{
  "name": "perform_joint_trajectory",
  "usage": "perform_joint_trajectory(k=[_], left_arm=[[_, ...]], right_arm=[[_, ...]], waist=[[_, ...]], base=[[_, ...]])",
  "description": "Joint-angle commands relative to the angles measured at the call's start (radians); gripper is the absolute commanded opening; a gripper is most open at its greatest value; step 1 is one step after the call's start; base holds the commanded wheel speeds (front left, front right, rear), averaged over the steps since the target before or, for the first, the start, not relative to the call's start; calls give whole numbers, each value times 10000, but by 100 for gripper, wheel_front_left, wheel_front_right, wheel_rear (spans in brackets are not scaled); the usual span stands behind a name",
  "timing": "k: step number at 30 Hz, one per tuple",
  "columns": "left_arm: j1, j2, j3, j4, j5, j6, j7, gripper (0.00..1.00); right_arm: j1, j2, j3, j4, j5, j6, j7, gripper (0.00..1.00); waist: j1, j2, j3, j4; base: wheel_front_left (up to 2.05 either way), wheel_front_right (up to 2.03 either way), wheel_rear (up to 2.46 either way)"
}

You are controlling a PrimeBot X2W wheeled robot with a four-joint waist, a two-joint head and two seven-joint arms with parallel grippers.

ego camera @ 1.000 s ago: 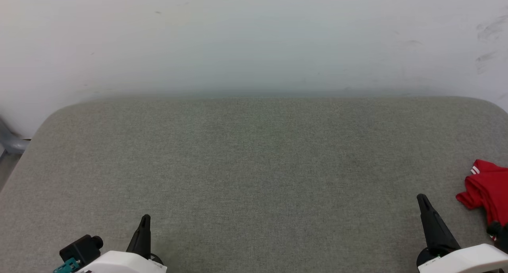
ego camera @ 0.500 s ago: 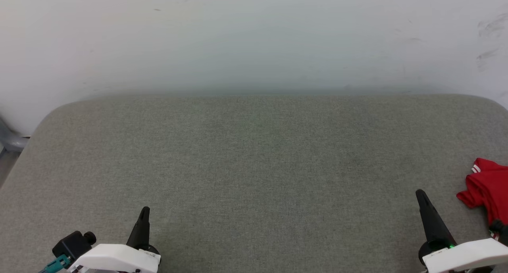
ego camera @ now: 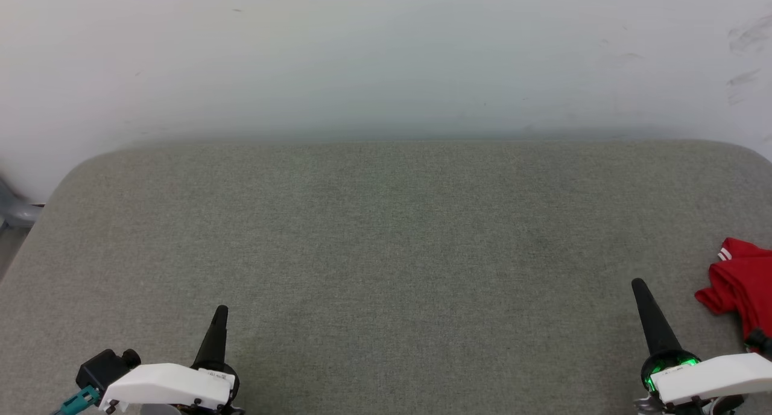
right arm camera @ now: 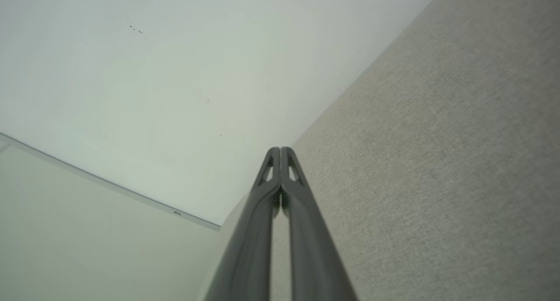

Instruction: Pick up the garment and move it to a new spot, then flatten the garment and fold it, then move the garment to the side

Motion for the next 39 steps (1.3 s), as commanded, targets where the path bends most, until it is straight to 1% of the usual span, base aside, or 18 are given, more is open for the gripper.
perform_joint_trajectory(k=[1,14,15,39], left_arm=[[-263,9,95,-122,-223,-70,79,0],[-419,-115,324,-121,-1392,-217,418,0],[-462,-146,380,-120,-1637,-237,489,0],[-712,-343,765,-109,-3572,-466,1039,0]], right_arm=[[-308,-78,-8,-7,262,-2,-3,0],[-595,-73,-36,417,1613,-2,74,0],[-686,-71,-43,494,1909,-2,87,0],[-1151,-42,-103,1197,4124,-4,237,0]], waist=[[-1,0,6,-1],[-1,0,87,-9],[-1,0,106,-11],[-1,0,268,-28]], base=[[0,0,0],[0,0,0],[0,0,0],[0,0,0]])
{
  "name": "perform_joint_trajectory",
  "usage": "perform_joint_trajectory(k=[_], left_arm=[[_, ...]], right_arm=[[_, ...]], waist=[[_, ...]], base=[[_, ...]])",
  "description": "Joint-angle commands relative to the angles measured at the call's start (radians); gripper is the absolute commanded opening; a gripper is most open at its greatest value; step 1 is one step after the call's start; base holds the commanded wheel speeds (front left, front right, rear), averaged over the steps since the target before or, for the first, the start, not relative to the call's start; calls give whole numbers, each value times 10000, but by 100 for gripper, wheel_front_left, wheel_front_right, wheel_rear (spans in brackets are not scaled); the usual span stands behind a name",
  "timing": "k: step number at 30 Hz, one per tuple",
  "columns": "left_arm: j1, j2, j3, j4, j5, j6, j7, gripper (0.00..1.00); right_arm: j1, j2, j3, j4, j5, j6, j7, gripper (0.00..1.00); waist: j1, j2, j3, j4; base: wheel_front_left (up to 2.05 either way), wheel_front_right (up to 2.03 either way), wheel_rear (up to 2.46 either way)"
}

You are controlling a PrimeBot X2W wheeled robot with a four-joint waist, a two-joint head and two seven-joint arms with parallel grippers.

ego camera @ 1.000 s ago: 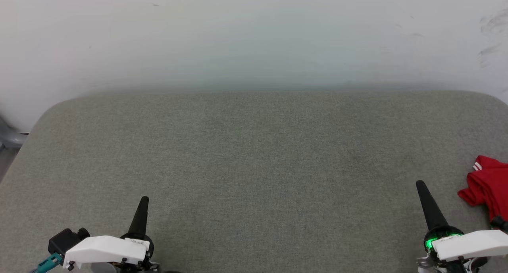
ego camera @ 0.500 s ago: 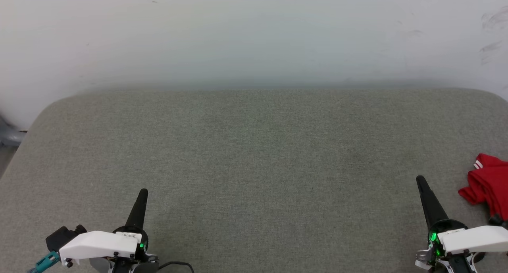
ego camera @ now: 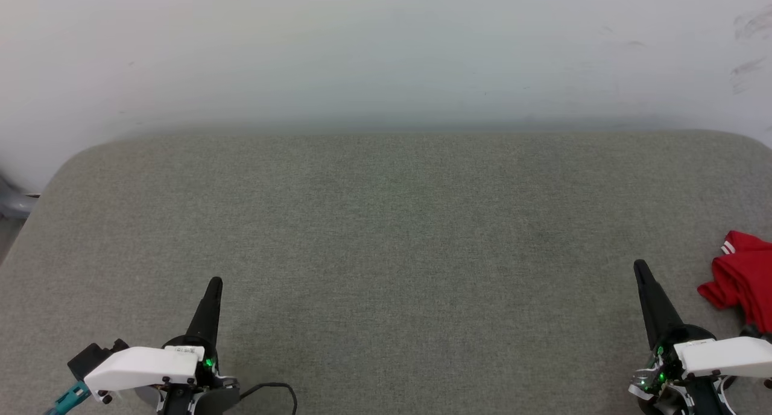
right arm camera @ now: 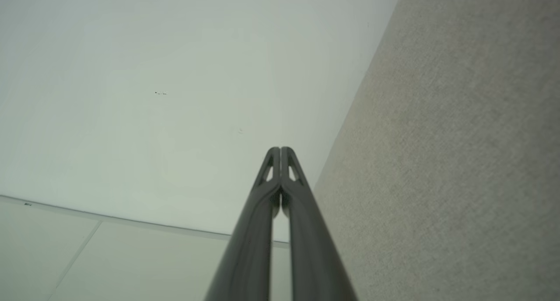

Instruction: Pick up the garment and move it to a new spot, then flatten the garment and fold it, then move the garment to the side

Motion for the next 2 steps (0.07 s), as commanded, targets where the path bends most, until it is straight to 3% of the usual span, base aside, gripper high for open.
perform_joint_trajectory(k=[1,2], left_arm=[[-167,-2,77,-63,-184,-44,65,0],[-171,-8,92,-60,-252,-52,78,0]], right_arm=[[-213,-37,-25,41,223,-2,53,0],[-235,-37,-28,66,302,-2,59,0]], waist=[[0,0,10,-1],[0,0,16,-1]], base=[[0,0,0],[0,0,0]])
